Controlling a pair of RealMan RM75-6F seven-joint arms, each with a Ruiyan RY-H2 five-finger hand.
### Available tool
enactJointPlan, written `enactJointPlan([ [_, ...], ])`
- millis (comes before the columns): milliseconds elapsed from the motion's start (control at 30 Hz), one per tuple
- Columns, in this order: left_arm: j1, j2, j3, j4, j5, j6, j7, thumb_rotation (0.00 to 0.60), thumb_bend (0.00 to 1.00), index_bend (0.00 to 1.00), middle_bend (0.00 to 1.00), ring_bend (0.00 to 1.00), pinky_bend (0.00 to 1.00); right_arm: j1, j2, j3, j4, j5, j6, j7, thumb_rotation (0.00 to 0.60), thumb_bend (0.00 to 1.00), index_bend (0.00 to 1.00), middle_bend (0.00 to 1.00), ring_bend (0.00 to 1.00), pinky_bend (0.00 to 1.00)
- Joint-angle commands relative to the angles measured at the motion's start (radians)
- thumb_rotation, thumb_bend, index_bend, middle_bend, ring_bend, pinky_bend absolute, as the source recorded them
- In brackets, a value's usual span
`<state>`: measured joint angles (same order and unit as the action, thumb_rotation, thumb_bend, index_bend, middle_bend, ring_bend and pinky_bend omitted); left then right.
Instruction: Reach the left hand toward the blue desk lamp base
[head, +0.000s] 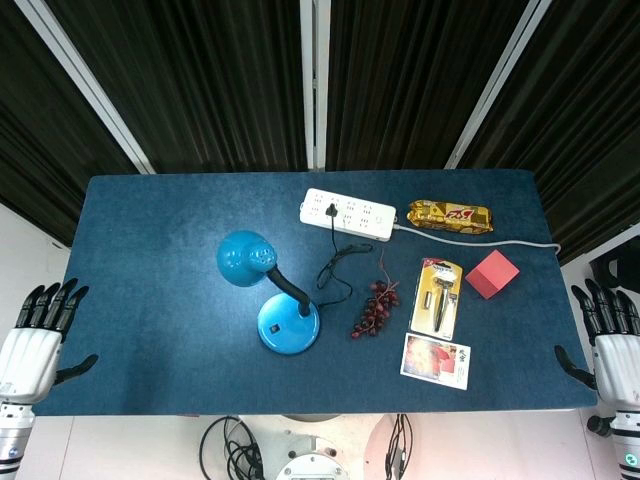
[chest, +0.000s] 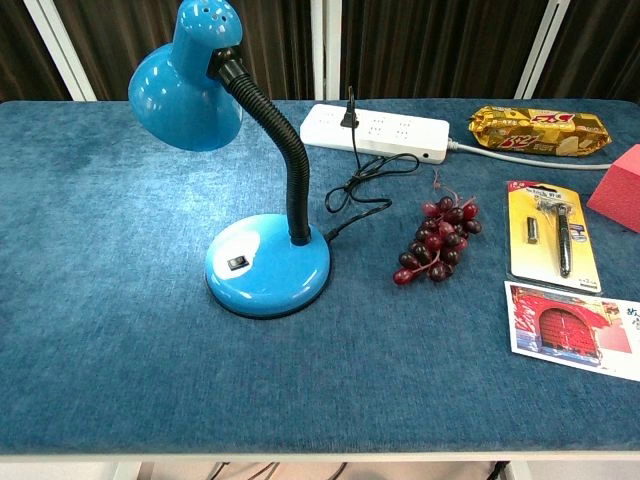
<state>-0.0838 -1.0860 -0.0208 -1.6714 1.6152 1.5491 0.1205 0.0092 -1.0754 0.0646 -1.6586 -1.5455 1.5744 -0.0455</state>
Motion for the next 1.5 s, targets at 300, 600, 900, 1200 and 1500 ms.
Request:
enactJointPlan([
  [300,0.003,-0.001,0.006,-0.011,0.004,0.001,0.015,0.6,0.02,0.07,0.01,0.0,0.01,-0.007,-0.002,-0.005,0.014,-0.003,0.007,0.023,0.6,0.22,0.0,0.0,0.0,0.0],
  [600,-0.052,-0.009,0.026,-0.066,0.07,-0.074,0.017,0.6,0.02,0.07,0.01,0.0,0.02,-0.005,-0.003,-0.001,0.03,0.006,0.001,0.041,0.6,0.22,0.0,0.0,0.0,0.0],
  [900,-0.183,-0.078,0.027,-0.161,0.11,-0.286,0.155,0.6,0.02,0.06,0.01,0.0,0.06,-0.003,-0.007,-0.002,0.036,0.009,-0.006,0.056,0.6,0.22,0.0,0.0,0.0,0.0],
  [1200,-0.317,-0.23,-0.019,-0.095,0.008,-0.483,0.158,0.6,0.24,0.1,0.69,0.68,0.69,-0.008,-0.001,-0.006,0.041,0.006,-0.003,0.075,0.6,0.22,0.0,0.0,0.0,0.0],
  [1500,-0.393,-0.346,-0.035,0.001,-0.092,-0.591,0.227,0.6,0.35,0.13,0.78,0.76,0.75,-0.012,-0.001,-0.008,0.062,0.024,-0.013,0.103,0.6,0.22,0.0,0.0,0.0,0.0],
])
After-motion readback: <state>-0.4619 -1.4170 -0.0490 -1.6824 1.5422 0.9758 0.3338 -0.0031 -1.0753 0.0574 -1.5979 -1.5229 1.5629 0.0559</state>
